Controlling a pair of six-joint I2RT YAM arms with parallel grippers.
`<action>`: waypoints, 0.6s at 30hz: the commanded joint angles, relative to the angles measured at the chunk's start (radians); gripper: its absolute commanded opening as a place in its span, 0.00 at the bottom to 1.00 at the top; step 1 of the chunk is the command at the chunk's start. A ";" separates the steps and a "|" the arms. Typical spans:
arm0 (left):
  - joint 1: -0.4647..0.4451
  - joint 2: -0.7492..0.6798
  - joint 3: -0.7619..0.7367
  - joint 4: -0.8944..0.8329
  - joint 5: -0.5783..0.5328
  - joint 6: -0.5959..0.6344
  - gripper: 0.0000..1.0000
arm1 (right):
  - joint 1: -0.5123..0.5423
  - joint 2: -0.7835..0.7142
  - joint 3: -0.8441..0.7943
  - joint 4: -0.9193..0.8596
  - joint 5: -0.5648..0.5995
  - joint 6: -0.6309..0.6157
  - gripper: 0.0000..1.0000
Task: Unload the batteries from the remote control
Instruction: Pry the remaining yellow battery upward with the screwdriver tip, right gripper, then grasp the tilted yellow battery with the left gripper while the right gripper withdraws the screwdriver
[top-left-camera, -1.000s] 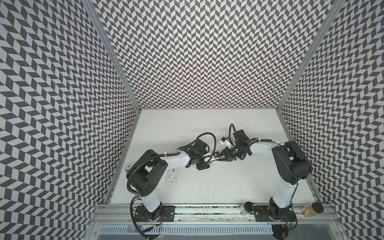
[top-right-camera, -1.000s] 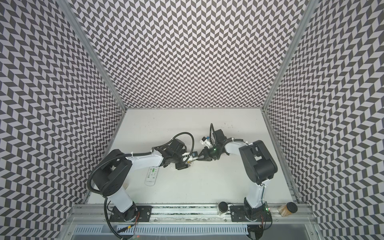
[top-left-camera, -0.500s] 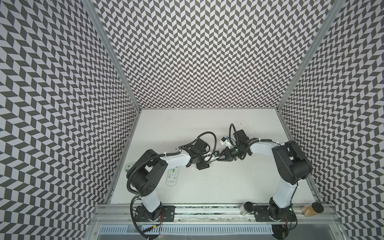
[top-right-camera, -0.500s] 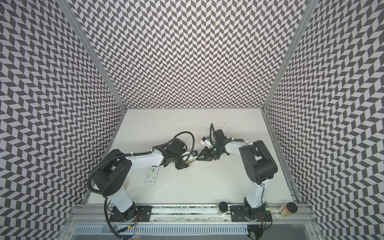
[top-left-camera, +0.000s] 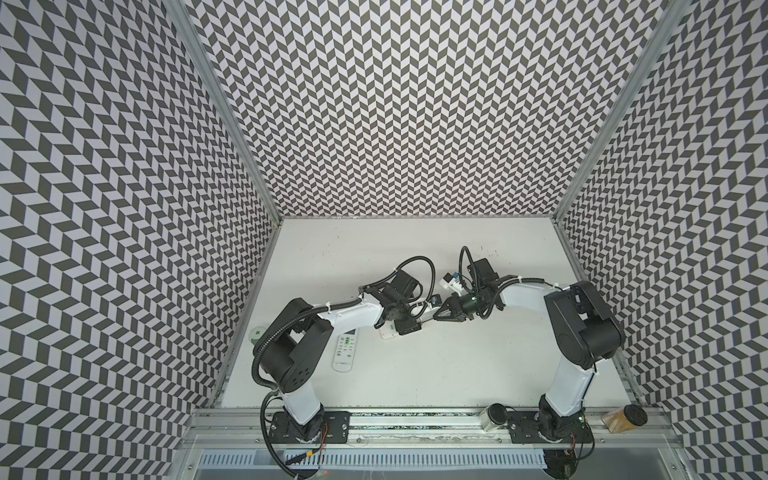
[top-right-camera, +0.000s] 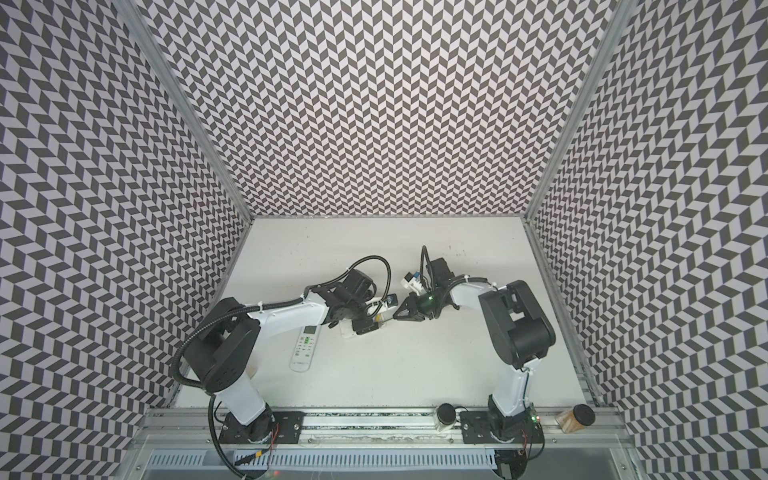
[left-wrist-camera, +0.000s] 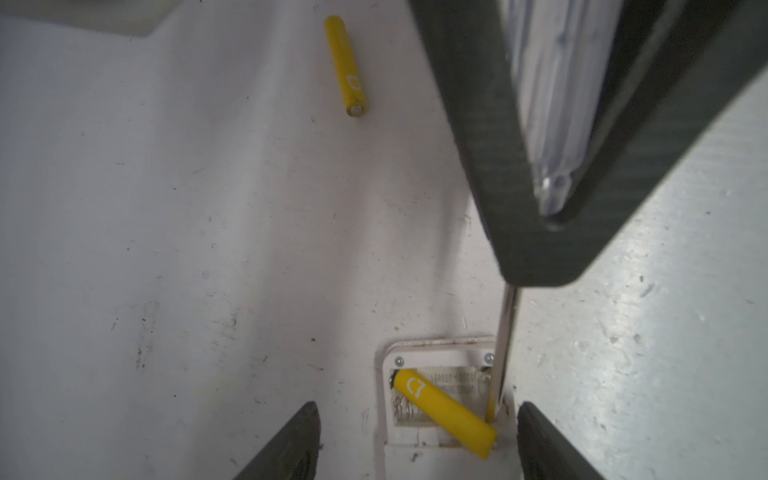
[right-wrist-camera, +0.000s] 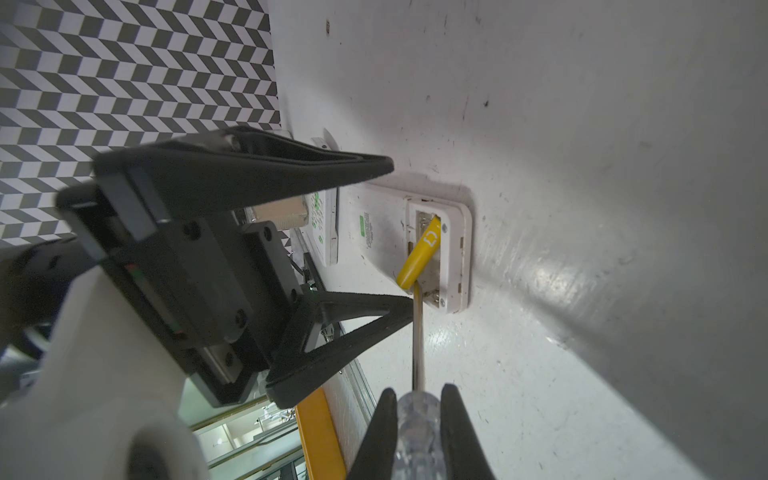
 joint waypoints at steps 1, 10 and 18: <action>-0.003 0.004 0.009 -0.015 0.011 -0.006 0.75 | -0.003 -0.008 0.025 0.027 0.002 -0.006 0.00; -0.005 0.011 -0.021 0.022 -0.048 0.006 0.70 | -0.001 0.010 0.032 0.029 0.004 -0.002 0.00; -0.004 0.009 -0.027 0.026 -0.086 0.017 0.53 | -0.001 0.010 0.037 0.026 0.012 -0.003 0.00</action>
